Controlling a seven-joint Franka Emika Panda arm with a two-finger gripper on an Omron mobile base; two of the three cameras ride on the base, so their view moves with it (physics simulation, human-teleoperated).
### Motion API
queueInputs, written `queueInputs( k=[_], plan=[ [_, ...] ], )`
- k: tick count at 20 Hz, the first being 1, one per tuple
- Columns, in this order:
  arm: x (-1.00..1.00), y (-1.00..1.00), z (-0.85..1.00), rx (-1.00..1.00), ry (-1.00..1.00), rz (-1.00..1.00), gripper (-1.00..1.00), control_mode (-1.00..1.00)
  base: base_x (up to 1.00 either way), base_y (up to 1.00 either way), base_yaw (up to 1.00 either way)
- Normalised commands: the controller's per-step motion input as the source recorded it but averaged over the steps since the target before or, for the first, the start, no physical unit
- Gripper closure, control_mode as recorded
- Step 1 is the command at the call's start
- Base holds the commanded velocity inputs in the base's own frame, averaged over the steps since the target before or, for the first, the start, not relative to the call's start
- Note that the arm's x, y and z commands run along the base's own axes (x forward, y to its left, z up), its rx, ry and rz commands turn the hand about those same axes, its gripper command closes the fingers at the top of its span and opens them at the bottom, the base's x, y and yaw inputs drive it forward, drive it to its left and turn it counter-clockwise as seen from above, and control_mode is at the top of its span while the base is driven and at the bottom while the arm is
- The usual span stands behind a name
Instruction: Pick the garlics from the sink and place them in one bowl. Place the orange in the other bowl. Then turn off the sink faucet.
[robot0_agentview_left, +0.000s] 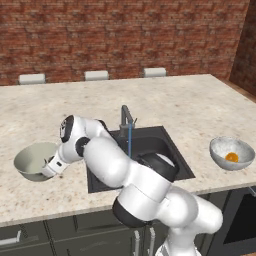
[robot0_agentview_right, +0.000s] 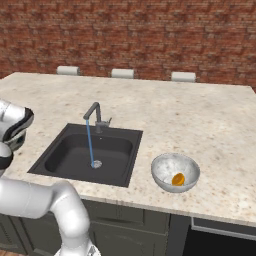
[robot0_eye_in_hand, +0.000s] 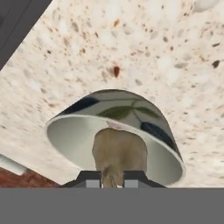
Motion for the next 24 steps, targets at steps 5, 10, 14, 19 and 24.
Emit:
queueInputs(
  k=[5,10,14,19,24],
  plan=[
    [0.65,0.66,0.45,-0.29,0.31,0.13,1.0,-1.0,0.0,0.0,0.0],
    [0.54,0.49,0.92,-0.28,0.28,0.14,1.0,-1.0,0.0,0.0,0.0],
    [0.57,0.73,0.53,-0.34,0.41,0.14,-1.0,-1.0,0.0,0.0,0.0],
    [0.28,0.61,0.88,-0.32,0.35,0.17,-1.0,-1.0,0.0,0.0,0.0],
    [0.01,0.09,1.0,-0.23,0.2,0.16,-1.0,-1.0,0.0,0.0,0.0]
  ],
)
